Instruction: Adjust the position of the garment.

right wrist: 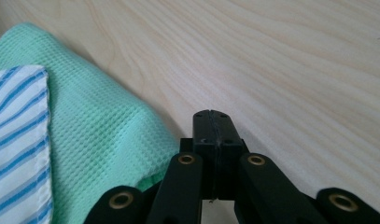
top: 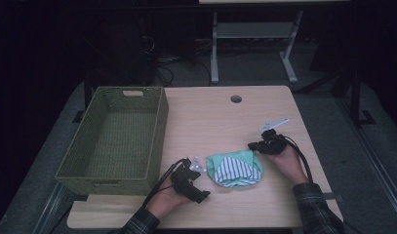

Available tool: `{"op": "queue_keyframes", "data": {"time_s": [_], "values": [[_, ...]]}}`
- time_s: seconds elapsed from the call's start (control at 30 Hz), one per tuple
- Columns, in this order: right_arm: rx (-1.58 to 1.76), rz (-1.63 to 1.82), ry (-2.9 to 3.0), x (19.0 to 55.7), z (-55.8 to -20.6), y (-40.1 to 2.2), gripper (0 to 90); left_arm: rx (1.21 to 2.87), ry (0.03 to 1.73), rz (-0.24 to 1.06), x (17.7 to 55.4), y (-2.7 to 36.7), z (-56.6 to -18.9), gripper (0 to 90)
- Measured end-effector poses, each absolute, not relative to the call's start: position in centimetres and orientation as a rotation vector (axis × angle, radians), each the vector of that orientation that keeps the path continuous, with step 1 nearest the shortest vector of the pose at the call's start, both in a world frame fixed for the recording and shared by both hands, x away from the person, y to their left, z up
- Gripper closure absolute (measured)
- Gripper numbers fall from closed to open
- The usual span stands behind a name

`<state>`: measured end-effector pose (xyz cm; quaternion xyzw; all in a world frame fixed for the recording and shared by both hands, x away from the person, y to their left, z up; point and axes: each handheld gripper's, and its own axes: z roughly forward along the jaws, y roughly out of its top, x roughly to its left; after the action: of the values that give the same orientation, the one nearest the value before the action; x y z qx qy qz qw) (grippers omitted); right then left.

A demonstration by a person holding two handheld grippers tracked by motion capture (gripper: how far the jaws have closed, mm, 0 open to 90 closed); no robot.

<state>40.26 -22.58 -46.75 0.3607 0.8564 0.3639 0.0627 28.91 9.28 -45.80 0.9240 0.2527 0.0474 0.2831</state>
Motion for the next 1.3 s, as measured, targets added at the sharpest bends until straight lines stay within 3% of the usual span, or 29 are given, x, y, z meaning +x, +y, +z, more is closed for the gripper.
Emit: {"op": "queue_keyframes", "data": {"time_s": [0.9, 1.3], "values": [[0.992, 1.111, 2.666, 33.0, -46.8, -24.3, 89.6, 2.447, 0.664, 0.149, 29.0, 9.5, -44.7, 15.2], [0.935, 1.126, 2.72, 30.0, -46.5, -22.8, 89.6, 2.428, 0.666, 0.166, 29.1, 9.8, -44.0, 15.2]]}}
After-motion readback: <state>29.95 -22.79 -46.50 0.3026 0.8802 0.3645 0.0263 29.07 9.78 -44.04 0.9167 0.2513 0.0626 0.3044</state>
